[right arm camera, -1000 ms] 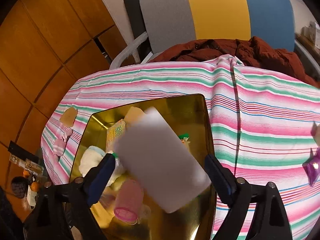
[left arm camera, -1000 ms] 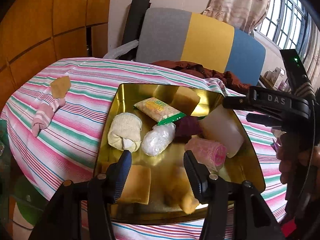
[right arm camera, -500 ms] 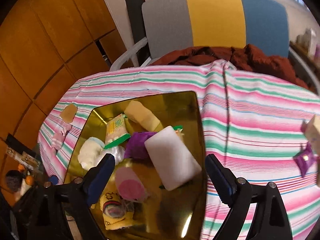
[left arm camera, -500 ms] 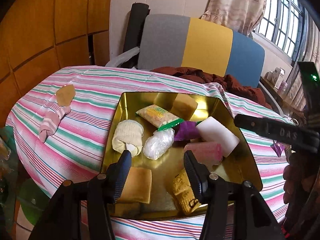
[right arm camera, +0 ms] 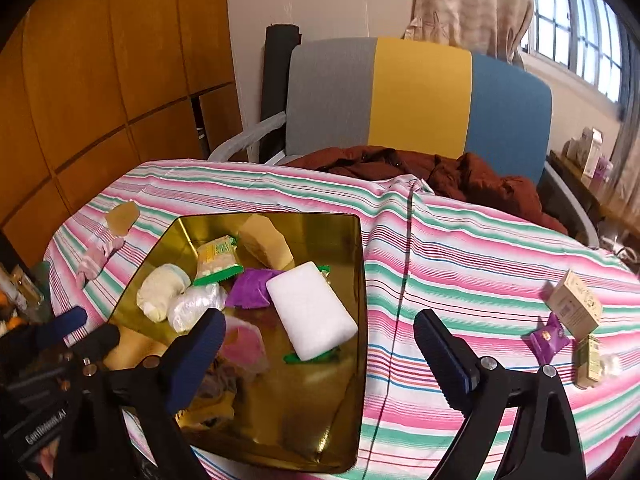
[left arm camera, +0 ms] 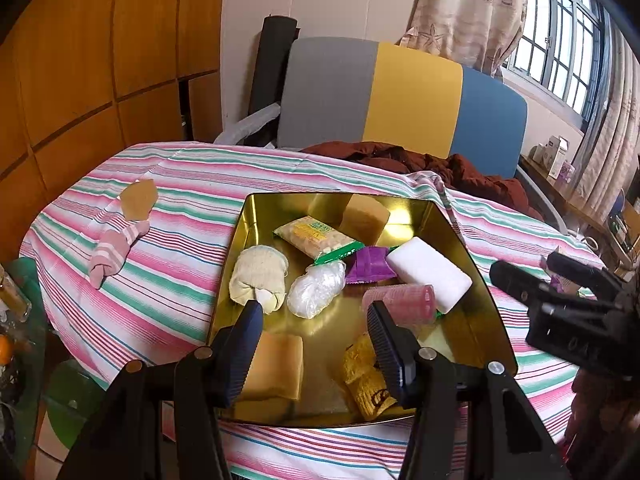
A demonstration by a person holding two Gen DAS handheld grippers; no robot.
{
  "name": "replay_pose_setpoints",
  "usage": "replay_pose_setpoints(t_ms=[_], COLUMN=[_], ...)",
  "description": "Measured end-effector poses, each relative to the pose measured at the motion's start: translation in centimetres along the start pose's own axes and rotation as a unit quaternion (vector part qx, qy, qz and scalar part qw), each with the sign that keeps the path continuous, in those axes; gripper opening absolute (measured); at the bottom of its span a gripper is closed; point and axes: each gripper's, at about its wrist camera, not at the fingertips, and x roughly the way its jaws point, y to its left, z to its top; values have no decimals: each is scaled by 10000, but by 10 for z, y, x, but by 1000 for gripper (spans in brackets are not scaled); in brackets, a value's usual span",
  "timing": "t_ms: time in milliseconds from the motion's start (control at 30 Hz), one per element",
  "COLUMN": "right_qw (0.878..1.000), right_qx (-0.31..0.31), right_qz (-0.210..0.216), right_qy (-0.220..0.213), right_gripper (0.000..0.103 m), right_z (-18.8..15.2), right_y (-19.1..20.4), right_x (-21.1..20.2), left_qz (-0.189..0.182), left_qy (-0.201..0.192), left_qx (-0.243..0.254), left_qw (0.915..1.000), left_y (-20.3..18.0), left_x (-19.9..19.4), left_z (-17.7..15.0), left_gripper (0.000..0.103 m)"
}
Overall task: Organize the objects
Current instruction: 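Move both tools from the gold tray back to the remaining items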
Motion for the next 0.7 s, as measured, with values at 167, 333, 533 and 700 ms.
replay_pose_setpoints(t_ms=[167, 333, 533, 700], right_qw=[9999, 9998, 9995, 9990], right_qx=[-50, 12, 131, 264], right_qz=[-70, -132, -254, -373], right_qy=[-53, -114, -108, -9], right_gripper=[96, 97, 99, 99], right_z=[-8, -13, -19, -25], right_y=[-1, -10, -25, -42], right_x=[-7, -14, -17, -16], left_qz=[-30, -132, -271, -403], left_qy=[-48, -43, 0, 13], left_qx=[66, 186, 400, 547], left_qw=[10000, 9997, 9988, 9977], left_y=[-6, -16, -31, -43], left_x=[-5, -7, -6, -3], left_z=[1, 0, -2, 0], left_gripper=[55, 55, 55, 55])
